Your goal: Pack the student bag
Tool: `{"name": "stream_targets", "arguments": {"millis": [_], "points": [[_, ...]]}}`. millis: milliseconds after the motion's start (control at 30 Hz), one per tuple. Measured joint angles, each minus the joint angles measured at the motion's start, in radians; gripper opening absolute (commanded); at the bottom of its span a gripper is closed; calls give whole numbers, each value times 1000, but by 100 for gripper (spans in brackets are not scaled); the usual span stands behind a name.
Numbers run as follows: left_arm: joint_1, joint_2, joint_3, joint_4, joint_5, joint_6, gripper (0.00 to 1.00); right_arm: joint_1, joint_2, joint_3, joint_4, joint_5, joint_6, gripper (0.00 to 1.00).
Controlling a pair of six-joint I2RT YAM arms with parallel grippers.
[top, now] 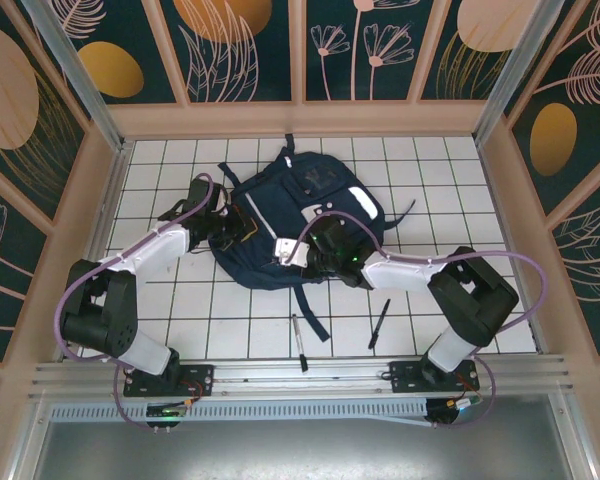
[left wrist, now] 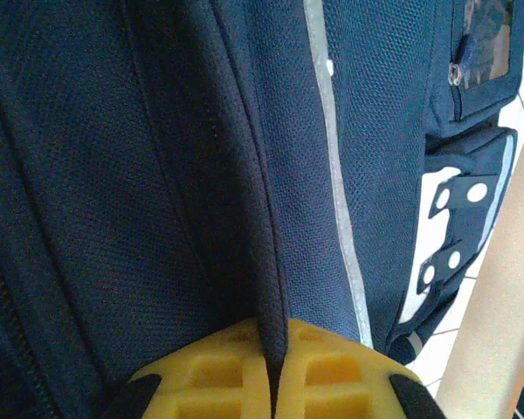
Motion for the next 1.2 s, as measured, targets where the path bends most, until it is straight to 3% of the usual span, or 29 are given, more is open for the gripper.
{"name": "stream_targets", "arguments": {"millis": [67,200,300,500,800,967,1000,1100,1200], "points": [[0,19,61,-75,10,65,35,-11,0,5,-1,-24,3,0],[-10,8,219,-241,-48,272,43,-67,0,35,-1,-136,62,0],[-24,-89,200,-239,-43,389,47,-108,0,43,1,-226,108,0],[-211,-220,54,-160,-32,614,44,-150,0,43,0,-338,172,0],[-239,-208,-64,-28,-122,844,42,-171,12,56,0,-394,219,0],[-251,-154,-57,-29,-153,922,38,-175,16,56,-6,-397,222,0],[-253,-145,-55,-29,-155,933,33,-179,17,56,-10,-395,222,0],[-258,-125,-49,-29,-179,971,0,-190,18,56,-23,-393,222,0],[-266,-124,-44,-31,-197,1009,0,-194,18,57,-39,-384,201,0]]}}
